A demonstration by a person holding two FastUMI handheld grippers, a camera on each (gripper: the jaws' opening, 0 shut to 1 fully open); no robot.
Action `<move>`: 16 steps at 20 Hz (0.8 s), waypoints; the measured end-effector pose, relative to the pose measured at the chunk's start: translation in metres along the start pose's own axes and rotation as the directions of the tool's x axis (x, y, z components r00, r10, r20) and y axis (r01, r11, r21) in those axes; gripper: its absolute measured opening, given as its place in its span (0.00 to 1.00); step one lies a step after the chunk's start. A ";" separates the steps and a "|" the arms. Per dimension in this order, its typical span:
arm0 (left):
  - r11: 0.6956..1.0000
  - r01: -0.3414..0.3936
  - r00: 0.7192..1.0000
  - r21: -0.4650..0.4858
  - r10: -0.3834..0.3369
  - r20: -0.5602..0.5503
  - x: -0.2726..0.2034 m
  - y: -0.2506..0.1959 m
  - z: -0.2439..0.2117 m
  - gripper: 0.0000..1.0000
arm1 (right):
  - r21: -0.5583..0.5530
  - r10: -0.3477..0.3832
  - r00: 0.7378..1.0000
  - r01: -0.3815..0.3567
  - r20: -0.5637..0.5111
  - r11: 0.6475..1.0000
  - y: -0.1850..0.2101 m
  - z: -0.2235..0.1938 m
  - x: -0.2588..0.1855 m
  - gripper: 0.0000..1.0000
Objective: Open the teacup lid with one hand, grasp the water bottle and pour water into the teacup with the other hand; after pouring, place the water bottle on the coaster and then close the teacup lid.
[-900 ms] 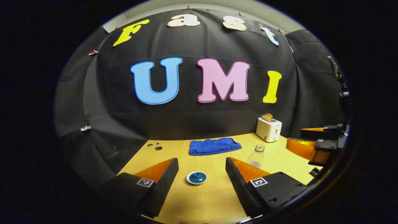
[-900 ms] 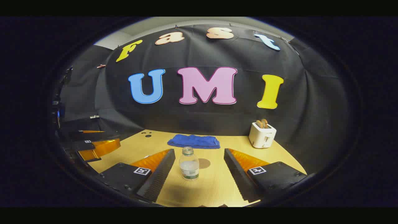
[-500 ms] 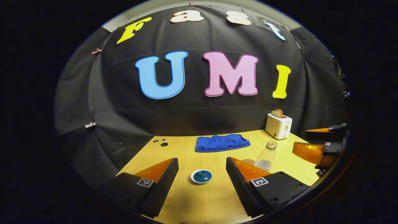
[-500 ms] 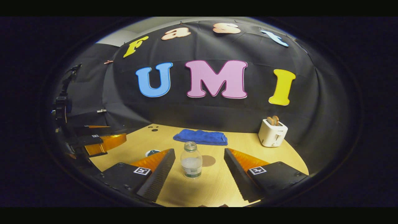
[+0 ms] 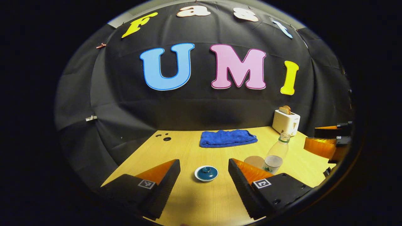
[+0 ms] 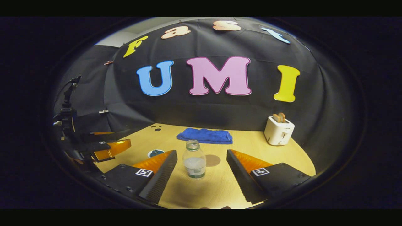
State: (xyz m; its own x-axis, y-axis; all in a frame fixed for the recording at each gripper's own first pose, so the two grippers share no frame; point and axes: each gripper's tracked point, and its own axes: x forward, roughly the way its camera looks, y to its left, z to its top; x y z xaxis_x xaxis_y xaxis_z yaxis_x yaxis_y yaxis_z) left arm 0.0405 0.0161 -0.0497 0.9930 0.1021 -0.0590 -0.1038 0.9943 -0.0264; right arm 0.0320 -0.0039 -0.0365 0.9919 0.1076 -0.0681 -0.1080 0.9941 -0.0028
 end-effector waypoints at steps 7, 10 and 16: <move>1.000 -0.020 0.999 -0.018 0.020 -0.043 0.022 0.003 -0.016 0.97 | -0.007 0.035 0.999 -0.035 -0.037 0.999 0.008 -0.017 0.007 0.98; 1.000 -0.009 0.998 -0.022 0.008 -0.059 0.040 0.006 -0.027 0.97 | -0.005 0.041 0.998 -0.041 -0.057 0.999 0.011 -0.029 0.014 0.98; 0.999 0.020 0.995 -0.028 -0.022 -0.093 0.087 0.005 -0.057 0.95 | 0.004 0.039 0.995 -0.039 -0.095 0.999 0.018 -0.054 0.025 0.98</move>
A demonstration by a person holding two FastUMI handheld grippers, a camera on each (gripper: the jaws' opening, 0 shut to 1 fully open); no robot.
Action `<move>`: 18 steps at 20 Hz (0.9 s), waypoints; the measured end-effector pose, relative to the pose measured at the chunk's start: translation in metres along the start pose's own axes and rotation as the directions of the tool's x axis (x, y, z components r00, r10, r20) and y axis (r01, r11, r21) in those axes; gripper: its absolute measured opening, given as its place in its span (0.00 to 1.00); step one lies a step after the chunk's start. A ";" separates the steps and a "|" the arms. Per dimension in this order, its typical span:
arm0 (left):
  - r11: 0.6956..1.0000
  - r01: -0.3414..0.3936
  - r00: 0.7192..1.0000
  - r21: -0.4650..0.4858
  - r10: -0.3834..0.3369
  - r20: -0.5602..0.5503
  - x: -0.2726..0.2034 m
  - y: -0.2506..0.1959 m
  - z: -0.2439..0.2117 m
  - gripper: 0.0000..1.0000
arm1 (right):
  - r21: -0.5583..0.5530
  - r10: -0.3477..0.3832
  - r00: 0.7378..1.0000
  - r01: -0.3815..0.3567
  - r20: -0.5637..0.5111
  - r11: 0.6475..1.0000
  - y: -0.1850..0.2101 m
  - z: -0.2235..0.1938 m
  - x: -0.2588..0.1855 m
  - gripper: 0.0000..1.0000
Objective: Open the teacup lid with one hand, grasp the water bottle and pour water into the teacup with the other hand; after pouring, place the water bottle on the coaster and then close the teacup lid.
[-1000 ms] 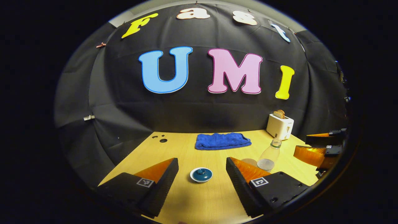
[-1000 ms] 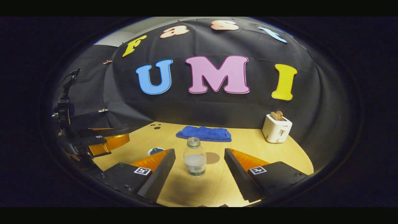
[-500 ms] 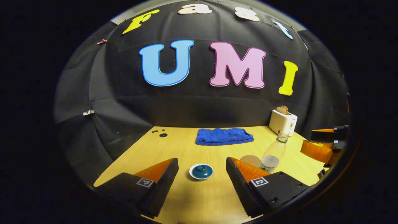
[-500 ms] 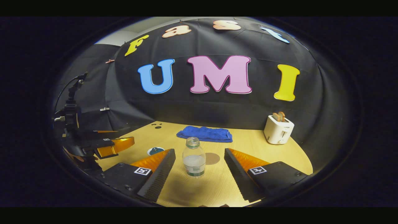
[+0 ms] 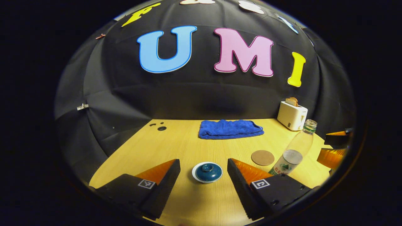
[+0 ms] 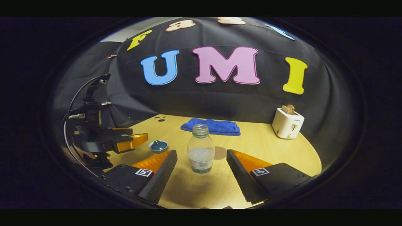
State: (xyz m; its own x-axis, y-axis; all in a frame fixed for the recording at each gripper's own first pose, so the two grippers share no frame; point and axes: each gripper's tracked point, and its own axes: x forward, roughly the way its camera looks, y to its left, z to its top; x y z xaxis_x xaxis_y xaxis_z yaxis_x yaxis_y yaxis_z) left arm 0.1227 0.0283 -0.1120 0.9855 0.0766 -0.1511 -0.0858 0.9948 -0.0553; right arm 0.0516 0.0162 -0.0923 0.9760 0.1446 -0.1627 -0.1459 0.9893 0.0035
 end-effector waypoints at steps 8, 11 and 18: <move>0.999 0.051 0.999 0.014 -0.051 -0.011 0.063 -0.002 -0.032 0.77 | -0.036 0.004 0.996 -0.007 -0.088 0.999 0.010 -0.049 0.016 0.98; 0.998 0.059 0.998 0.009 -0.059 -0.015 0.072 -0.003 -0.040 0.71 | -0.044 0.001 0.995 -0.005 -0.097 0.999 0.012 -0.055 0.018 0.98; 0.994 0.095 0.995 0.059 -0.094 -0.026 0.082 -0.012 -0.046 0.47 | -0.037 -0.013 0.995 0.009 -0.096 0.999 0.010 -0.057 0.028 0.98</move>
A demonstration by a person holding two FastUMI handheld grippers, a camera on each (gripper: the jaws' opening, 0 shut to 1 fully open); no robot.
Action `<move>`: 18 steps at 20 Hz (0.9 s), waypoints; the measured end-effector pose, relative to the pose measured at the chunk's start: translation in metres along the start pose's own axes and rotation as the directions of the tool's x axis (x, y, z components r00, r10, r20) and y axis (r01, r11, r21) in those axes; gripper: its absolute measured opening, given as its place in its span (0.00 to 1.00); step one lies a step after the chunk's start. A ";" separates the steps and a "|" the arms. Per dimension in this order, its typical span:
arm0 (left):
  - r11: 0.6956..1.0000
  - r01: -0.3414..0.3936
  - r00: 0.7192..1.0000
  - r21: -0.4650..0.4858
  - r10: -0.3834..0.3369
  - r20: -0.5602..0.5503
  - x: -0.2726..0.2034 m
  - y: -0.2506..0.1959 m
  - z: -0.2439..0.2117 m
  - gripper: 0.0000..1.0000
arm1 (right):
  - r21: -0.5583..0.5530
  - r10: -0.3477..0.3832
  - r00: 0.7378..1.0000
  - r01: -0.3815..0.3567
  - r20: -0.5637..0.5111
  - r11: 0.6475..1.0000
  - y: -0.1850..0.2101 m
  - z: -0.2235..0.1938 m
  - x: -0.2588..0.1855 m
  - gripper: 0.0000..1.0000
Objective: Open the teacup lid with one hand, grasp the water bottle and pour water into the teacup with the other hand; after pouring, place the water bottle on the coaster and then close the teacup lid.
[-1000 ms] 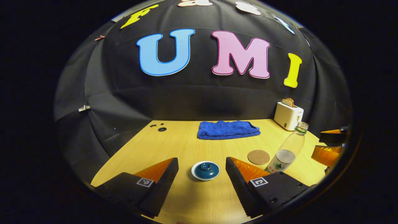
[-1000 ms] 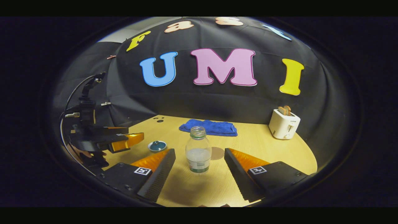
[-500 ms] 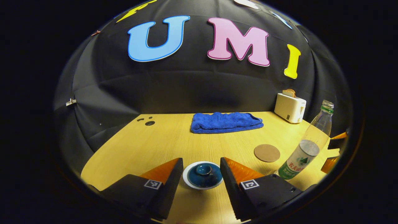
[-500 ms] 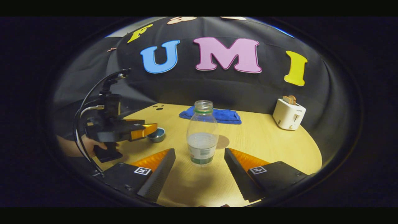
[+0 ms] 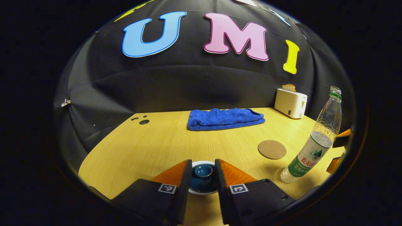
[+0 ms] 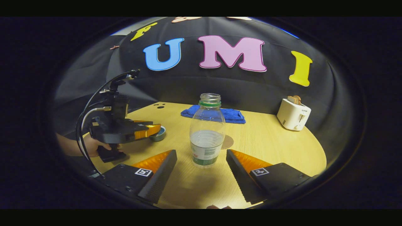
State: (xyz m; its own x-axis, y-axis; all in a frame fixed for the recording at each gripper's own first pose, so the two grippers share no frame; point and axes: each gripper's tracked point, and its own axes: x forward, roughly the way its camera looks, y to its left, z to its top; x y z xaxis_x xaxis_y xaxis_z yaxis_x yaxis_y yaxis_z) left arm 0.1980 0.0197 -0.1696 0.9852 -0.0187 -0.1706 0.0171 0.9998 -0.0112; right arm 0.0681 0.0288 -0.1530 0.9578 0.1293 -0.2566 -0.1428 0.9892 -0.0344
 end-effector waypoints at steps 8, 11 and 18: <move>1.000 -0.011 1.000 0.029 0.011 0.004 0.000 0.002 0.003 0.29 | 0.040 -0.036 0.999 0.036 0.006 0.999 -0.003 0.000 0.010 0.98; 0.999 -0.006 1.000 0.038 0.005 0.023 -0.001 0.001 0.008 0.27 | 0.044 -0.043 0.999 0.043 0.005 0.998 -0.001 -0.002 0.015 0.98; 1.000 -0.008 0.999 0.023 0.007 0.052 -0.016 0.008 0.027 0.27 | 0.061 -0.066 0.998 0.065 0.014 0.996 -0.003 -0.002 0.028 0.98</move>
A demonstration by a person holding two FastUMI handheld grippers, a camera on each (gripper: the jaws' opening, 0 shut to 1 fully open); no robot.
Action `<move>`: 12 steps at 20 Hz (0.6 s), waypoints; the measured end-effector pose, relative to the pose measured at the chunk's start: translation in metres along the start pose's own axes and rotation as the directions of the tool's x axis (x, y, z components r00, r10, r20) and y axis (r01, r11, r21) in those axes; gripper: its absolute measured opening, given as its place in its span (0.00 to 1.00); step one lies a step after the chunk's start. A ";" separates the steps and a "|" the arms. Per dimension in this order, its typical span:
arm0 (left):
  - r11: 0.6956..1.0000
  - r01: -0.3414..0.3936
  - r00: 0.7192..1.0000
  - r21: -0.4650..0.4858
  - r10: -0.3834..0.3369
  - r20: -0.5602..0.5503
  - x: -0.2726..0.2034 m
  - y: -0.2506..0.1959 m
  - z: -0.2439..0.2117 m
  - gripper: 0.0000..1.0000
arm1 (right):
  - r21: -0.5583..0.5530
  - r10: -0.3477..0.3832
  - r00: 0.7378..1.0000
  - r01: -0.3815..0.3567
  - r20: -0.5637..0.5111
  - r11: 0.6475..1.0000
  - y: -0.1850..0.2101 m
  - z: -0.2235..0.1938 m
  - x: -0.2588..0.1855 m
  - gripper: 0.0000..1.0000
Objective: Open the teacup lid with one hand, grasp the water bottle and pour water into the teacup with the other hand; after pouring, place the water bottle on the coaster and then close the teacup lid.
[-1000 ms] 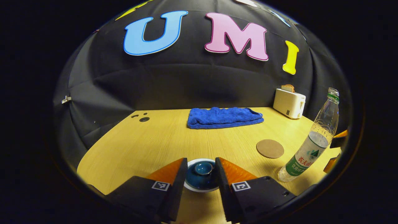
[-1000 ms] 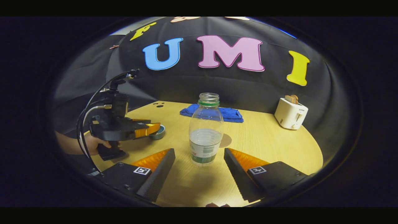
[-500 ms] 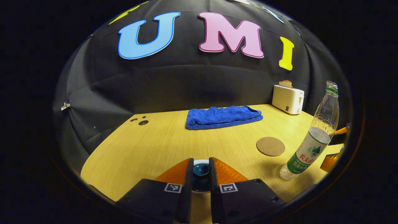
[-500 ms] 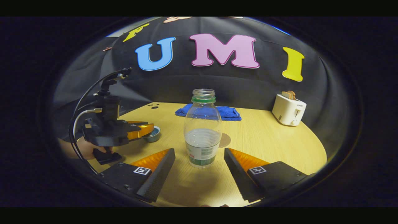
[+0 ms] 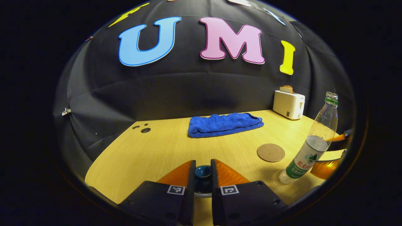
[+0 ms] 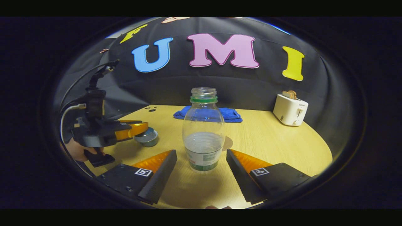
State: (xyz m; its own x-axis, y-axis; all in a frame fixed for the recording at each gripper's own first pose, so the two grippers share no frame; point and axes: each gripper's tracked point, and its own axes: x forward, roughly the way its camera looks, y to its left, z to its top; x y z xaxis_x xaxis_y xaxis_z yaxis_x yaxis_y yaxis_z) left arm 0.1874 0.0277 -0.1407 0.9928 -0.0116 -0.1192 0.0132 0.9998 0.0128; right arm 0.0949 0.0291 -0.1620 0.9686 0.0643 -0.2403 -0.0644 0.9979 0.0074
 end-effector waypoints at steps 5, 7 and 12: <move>0.999 -0.015 1.000 -0.032 0.014 -0.014 -0.020 0.011 -0.004 0.27 | 0.007 -0.018 1.000 0.018 0.006 1.000 0.000 -0.010 0.014 0.98; 0.998 -0.032 0.999 -0.059 0.030 -0.027 -0.030 0.017 -0.009 0.27 | 0.007 -0.037 0.999 0.037 0.027 0.999 -0.003 -0.007 0.020 0.98; 0.994 -0.056 0.997 -0.093 0.051 -0.051 -0.038 0.028 -0.024 0.27 | 0.027 -0.053 0.995 0.051 0.080 0.998 -0.008 0.005 0.041 0.98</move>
State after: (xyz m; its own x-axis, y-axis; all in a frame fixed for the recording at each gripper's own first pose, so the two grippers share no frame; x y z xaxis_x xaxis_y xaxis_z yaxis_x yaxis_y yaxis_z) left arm 0.1472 0.0570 -0.1595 0.9849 0.0402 -0.1686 -0.0531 0.9959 -0.0728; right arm 0.1366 0.0241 -0.1668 0.9868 0.0119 -0.1617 -0.0085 0.9997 0.0213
